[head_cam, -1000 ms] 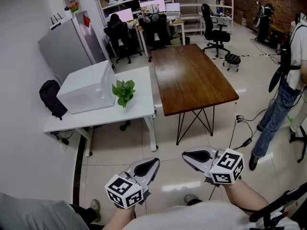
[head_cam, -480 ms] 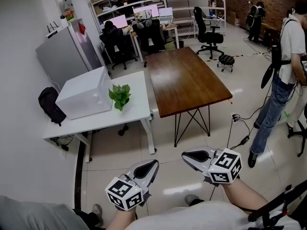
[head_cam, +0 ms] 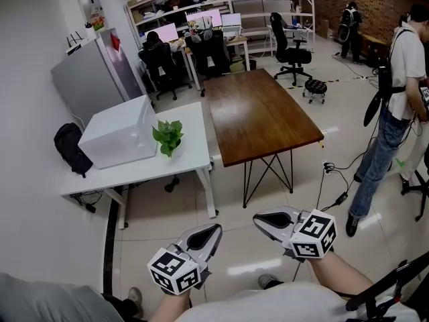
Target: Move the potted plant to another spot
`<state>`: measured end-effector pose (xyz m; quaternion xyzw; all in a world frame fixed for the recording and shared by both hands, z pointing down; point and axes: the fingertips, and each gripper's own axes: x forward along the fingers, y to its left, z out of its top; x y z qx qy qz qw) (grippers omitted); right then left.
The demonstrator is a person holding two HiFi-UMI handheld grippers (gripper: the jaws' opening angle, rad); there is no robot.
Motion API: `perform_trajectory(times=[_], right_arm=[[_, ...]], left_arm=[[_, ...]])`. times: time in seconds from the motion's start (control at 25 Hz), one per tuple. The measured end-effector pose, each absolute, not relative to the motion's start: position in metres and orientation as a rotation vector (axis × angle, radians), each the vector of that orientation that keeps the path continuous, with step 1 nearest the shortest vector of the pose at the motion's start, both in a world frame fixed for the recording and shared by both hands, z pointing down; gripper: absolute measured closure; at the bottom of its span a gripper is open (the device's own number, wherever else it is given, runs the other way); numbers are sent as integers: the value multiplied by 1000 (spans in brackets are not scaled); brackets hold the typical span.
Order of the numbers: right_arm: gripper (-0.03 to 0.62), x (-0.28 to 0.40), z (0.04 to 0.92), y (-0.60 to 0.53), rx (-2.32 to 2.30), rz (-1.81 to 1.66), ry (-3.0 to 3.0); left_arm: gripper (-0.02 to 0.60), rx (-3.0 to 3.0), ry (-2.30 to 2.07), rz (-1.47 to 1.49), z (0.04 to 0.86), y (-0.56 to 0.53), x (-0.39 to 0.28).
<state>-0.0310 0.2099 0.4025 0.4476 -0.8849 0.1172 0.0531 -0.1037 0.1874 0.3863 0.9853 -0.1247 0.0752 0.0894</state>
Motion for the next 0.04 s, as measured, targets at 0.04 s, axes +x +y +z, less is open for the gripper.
perform_trajectory(times=[0.04], right_arm=[[589, -31, 402, 210, 1363, 358, -2690]], left_arm=[[584, 2929, -370, 224, 386, 188, -104]])
